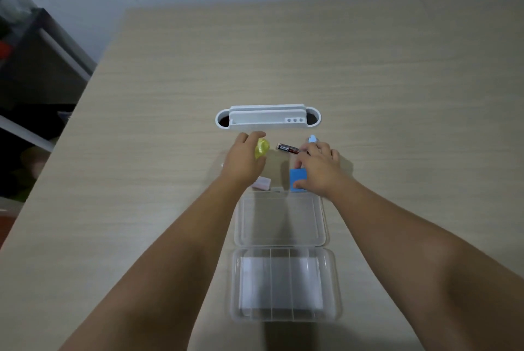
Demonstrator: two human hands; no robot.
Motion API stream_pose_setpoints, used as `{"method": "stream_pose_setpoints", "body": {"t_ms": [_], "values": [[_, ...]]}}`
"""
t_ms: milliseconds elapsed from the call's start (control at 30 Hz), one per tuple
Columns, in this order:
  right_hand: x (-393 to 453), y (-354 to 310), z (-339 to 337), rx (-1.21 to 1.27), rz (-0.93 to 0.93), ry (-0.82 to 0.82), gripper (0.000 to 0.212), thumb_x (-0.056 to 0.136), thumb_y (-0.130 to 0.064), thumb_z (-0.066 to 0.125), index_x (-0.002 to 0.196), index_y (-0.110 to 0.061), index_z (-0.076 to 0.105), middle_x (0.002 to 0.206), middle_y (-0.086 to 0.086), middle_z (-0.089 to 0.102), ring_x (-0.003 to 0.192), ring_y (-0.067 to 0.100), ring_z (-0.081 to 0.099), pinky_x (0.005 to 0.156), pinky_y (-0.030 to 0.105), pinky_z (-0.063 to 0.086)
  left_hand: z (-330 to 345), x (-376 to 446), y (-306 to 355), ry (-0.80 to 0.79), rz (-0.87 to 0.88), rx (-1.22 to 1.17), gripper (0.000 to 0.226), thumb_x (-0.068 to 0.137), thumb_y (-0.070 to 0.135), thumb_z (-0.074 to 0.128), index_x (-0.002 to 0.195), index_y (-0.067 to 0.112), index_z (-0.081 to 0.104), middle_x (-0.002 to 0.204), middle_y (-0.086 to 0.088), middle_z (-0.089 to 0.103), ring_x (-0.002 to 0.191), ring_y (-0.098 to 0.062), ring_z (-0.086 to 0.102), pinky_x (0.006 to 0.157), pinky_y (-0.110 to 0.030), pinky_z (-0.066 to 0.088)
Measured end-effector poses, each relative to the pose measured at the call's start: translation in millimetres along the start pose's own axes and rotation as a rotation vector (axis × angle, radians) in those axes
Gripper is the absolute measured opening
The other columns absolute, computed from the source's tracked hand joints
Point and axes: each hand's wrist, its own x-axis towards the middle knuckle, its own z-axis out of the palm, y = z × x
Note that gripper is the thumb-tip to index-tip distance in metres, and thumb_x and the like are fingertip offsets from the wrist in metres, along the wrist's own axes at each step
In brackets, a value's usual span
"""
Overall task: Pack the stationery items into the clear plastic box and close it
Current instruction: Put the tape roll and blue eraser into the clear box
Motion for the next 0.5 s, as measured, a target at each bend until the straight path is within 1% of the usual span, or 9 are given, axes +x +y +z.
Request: {"method": "stream_pose_setpoints", "body": {"t_ms": [67,100,133,200,267,333,400,467,500], "values": [[-20.8,-9.1,4.0,0.076,0.01,0.01,0.02,0.076,-0.028,0.071,0.09,-0.023,0.057,0.103,-0.007,0.052,0.124,0.026,0.036,0.092,0.035,0.032,-2.0,-39.7,-2.9,0.038,-0.019,-0.069,0.049,0.084,0.016,0.065,0.131,0.024,0.053,0.117,-0.007,0.053,0.097,-0.028,0.063,0.088,-0.039,0.054],[-20.5,-8.1,3.9,0.187,0.029,0.026,0.016,0.078,-0.023,0.069,0.089,-0.02,0.057,0.089,-0.007,0.053,0.116,0.027,0.045,0.084,0.032,0.036,-2.2,-45.2,-3.8,0.035,-0.035,-0.098,0.048,0.083,0.017,0.066,0.129,0.025,0.055,0.114,-0.005,0.052,0.096,-0.027,0.063,0.088,-0.039,0.054],[-19.6,-7.1,3.8,0.316,0.063,0.03,0.015,0.079,-0.018,0.068,0.089,-0.016,0.058,0.083,-0.005,0.054,0.104,0.026,0.053,0.077,0.03,0.038,-1.3,-50.0,-5.5,0.032,-0.041,-0.124,0.046,0.082,0.018,0.067,0.126,0.025,0.056,0.112,-0.003,0.052,0.095,-0.025,0.064,0.087,-0.039,0.055],[-19.3,-4.6,-1.8,0.499,0.101,0.092,0.016,0.079,-0.014,0.068,0.093,-0.013,0.06,0.084,-0.001,0.058,0.086,0.022,0.056,0.071,0.027,0.041,-4.5,-58.8,-4.5,0.016,-0.059,-0.172,0.042,0.081,0.017,0.068,0.121,0.023,0.057,0.114,-0.002,0.052,0.096,-0.023,0.064,0.087,-0.035,0.055],[-16.9,-4.4,-12.4,0.626,0.139,0.172,0.019,0.081,-0.013,0.067,0.1,-0.014,0.062,0.089,0.0,0.057,0.082,0.018,0.054,0.065,0.022,0.042,-10.5,-63.7,-2.5,0.012,-0.092,-0.215,0.038,0.08,0.017,0.07,0.115,0.022,0.057,0.115,-0.002,0.054,0.089,-0.02,0.067,0.08,-0.031,0.055],[-23.1,-10.0,-15.5,0.728,0.167,0.176,0.02,0.083,-0.015,0.066,0.103,-0.017,0.064,0.09,0.001,0.056,0.081,0.016,0.054,0.057,0.018,0.041,-12.4,-81.8,-5.0,-0.021,-0.153,-0.221,0.035,0.078,0.022,0.072,0.11,0.025,0.057,0.112,0.001,0.055,0.084,-0.019,0.069,0.072,-0.033,0.055],[-25.9,-12.7,-12.0,0.795,0.187,0.132,0.019,0.083,-0.016,0.068,0.102,-0.02,0.066,0.088,0.001,0.058,0.079,0.016,0.056,0.06,0.02,0.046,-11.5,-98.0,-9.1,-0.06,-0.195,-0.197,0.036,0.076,0.027,0.075,0.107,0.027,0.057,0.109,0.003,0.057,0.086,-0.018,0.068,0.072,-0.034,0.055],[-33.3,-16.4,-3.1,0.879,0.211,0.053,0.02,0.08,-0.015,0.072,0.098,-0.021,0.067,0.086,0.003,0.06,0.077,0.017,0.059,0.071,0.031,0.054,-10.6,-117.5,-14.8,-0.084,-0.212,-0.178,0.036,0.076,0.026,0.076,0.106,0.025,0.058,0.107,0.003,0.057,0.081,-0.017,0.07,0.072,-0.031,0.054],[-39.2,-19.0,1.8,0.924,0.219,0.004,0.021,0.079,-0.012,0.073,0.098,-0.019,0.068,0.084,0.005,0.06,0.075,0.018,0.06,0.073,0.033,0.056,-10.4,-127.8,-17.1,-0.093,-0.216,-0.166,0.035,0.076,0.025,0.076,0.106,0.025,0.057,0.107,0.003,0.057,0.078,-0.017,0.07,0.071,-0.031,0.054]]}}
